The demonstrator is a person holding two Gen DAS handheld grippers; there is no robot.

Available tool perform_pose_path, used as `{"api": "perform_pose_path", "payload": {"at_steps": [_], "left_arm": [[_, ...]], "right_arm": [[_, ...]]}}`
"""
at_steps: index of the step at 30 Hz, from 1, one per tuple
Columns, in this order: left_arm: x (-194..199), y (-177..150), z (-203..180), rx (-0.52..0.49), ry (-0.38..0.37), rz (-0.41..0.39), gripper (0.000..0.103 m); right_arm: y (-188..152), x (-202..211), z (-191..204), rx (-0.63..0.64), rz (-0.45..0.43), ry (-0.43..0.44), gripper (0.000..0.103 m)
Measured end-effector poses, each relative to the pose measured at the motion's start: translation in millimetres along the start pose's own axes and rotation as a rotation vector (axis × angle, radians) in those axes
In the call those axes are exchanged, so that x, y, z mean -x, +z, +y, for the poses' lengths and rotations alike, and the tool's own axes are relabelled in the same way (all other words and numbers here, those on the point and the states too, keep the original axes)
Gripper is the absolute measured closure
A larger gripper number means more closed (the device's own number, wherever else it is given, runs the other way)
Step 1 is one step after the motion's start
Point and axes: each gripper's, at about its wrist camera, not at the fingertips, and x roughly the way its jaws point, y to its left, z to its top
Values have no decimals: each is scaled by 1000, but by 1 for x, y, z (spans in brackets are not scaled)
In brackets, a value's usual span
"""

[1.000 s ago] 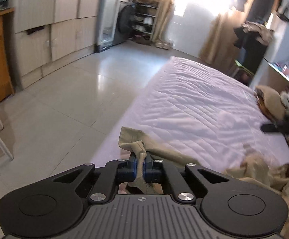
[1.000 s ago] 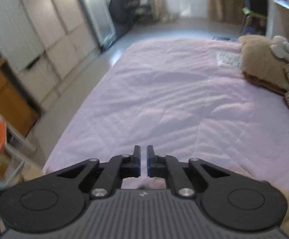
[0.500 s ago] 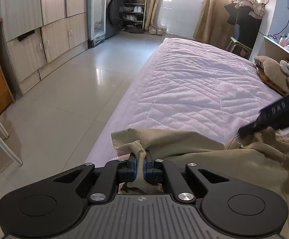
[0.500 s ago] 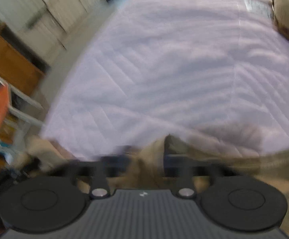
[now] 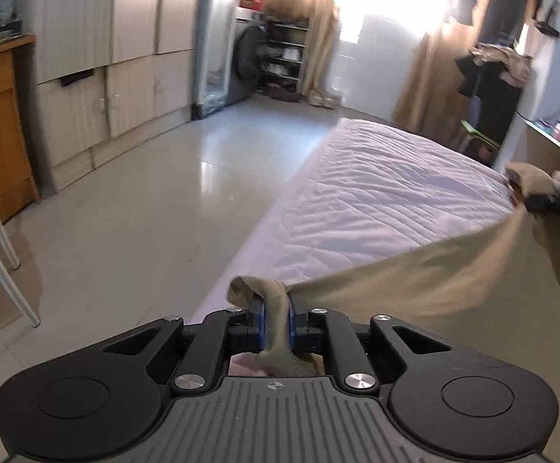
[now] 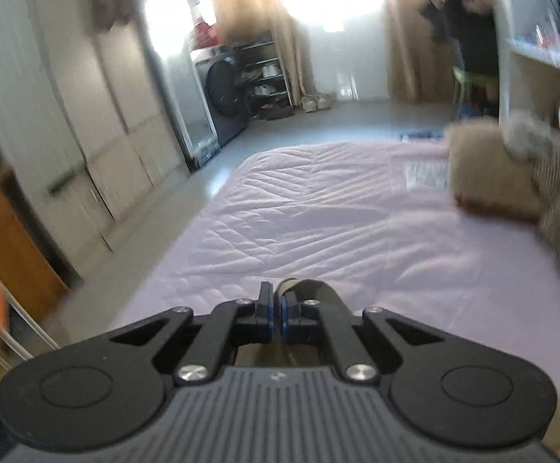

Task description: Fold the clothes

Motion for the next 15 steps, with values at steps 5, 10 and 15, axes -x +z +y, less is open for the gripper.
{"api": "perform_pose_path", "payload": {"at_steps": [5,10,15], "left_arm": [[-22,-2,4,28,45,90,83],[-17,6,31,2,102,142,49],[34,1,48,14,69,188,51]], "right_arm": [[-10,-35,-3,13,206,75,52],[-13,-24,1,116,366,-11,28],[-24,43,-10,50,403,-14,21]]}}
